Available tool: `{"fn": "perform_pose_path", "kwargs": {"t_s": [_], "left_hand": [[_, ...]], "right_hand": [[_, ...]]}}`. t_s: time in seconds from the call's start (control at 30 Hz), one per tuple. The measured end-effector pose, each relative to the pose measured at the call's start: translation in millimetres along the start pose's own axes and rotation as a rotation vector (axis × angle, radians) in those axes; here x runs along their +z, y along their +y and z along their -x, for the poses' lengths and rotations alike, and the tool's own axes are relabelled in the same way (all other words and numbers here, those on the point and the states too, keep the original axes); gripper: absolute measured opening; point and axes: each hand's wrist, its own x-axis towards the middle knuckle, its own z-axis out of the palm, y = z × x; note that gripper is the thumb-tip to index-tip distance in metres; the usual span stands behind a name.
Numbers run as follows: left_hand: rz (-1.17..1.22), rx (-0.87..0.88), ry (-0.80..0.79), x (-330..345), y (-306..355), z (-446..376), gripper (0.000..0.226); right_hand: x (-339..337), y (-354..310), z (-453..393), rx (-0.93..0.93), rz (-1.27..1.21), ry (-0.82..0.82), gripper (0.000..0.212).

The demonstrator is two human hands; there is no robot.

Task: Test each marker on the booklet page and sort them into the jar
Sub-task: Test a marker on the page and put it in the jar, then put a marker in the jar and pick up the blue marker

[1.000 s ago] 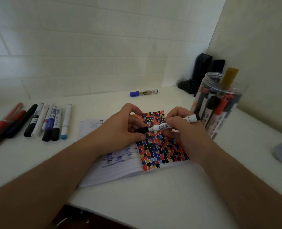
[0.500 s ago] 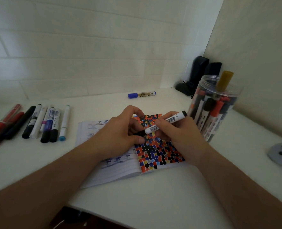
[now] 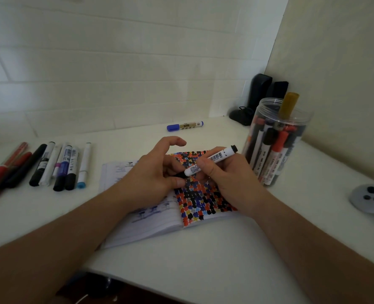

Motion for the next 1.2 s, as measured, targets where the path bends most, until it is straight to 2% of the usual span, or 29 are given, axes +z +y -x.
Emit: {"fn": "perform_pose_path", "kwargs": {"t_s": [0.17,0.33,0.47,0.63,0.7,0.8,0.9,0.97,1.03,1.13,1.2], "left_hand": [[0.001,-0.001,0.009,1,1,-1,0.070],[-0.042,0.038,0.049,5,2,-1,0.026],[-0.119,0.004,0.051,6,5,1,0.034],[-0.105,0.008,-0.015,4,4,-3,0.020],[-0.063,-0.022,-0.090,1,5,-6,0.019],[-0.028,-0.122,-0.296,-9,14,-14,0.024],[-0.211,-0.251,-0.414,-14,29,-31,0.028],[-0.405,-0.302,-0.369,-6,43,-47,0.030],[-0.448,-0.305,-0.301,13,58,-59,0.042],[-0.255,-0.172,-0.247,49,73,-73,0.083],[-0.114,-0.076,-0.221,72,82,-81,0.105]], "right_hand": [[-3,-2,3,-0.010,0.014,0.005,0.013],[-8,-2,4,0.029,-0.101,0.020,0.015],[-9,0,6,0.053,-0.141,0.014,0.012],[-10,2,8,0.043,-0.072,-0.024,0.011],[-11,1,9,0.023,-0.004,-0.035,0.009],[-18,-4,11,-0.044,0.201,-0.013,0.008],[-33,-24,15,-0.143,0.191,0.074,0.007],[-51,-44,22,-0.233,0.122,0.160,0.006],[-74,-63,32,-0.323,0.082,0.269,0.012],[-113,-83,48,-0.421,0.022,0.448,0.030],[-138,-87,53,-0.423,-0.007,0.586,0.036]]}}
